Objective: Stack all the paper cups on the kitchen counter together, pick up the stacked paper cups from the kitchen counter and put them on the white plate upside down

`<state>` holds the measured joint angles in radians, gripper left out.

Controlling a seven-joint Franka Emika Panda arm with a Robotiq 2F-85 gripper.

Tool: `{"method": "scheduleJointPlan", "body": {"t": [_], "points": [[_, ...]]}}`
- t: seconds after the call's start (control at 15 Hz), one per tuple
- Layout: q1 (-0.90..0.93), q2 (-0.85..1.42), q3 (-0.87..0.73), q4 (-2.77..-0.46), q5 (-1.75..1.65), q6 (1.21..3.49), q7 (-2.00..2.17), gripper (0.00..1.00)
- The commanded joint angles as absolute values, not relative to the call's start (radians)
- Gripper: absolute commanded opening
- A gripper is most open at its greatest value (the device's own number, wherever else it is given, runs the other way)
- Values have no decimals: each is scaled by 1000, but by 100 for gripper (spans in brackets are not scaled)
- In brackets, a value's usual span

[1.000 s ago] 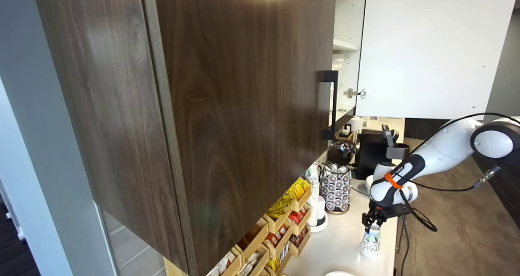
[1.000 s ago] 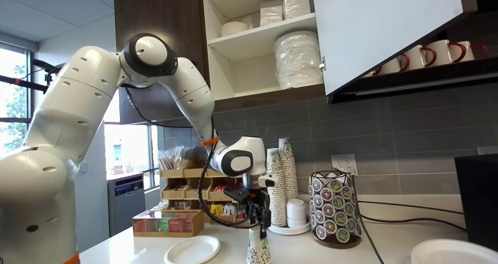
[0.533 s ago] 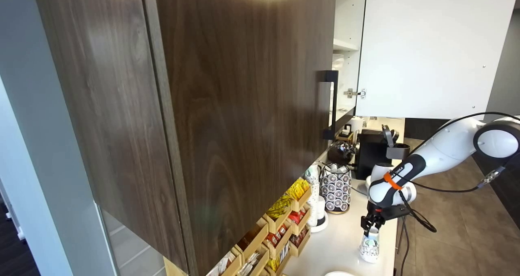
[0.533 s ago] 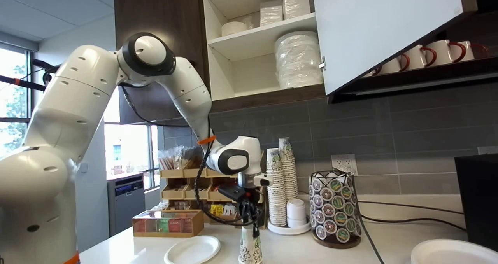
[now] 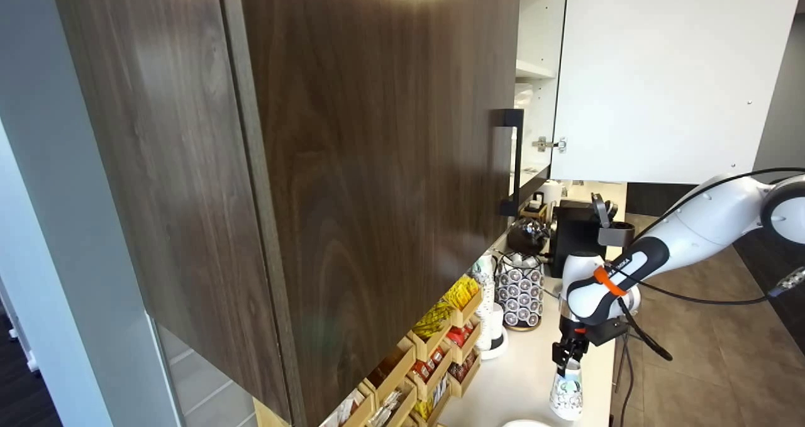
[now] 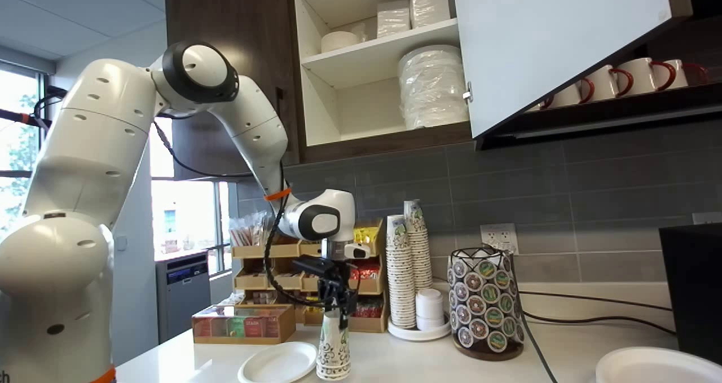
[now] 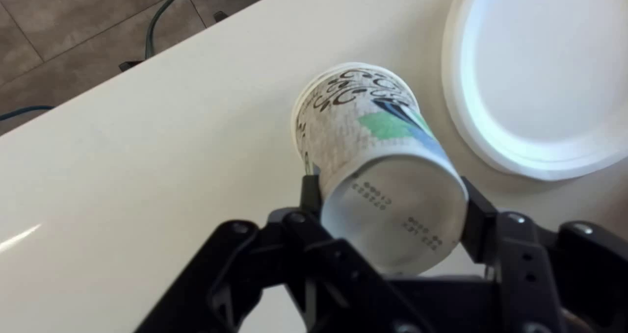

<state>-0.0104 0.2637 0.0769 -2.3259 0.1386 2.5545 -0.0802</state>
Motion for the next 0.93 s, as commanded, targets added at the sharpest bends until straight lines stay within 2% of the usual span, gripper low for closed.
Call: {"method": "scheduleJointPlan", "body": {"t": [0.0, 0.4, 0.87], "points": [[44, 160, 104, -2390, 115, 2528, -65, 41], [149, 81, 191, -2475, 95, 2564, -73, 41], [245, 112, 274, -2515, 29, 2685, -117, 41]]}}
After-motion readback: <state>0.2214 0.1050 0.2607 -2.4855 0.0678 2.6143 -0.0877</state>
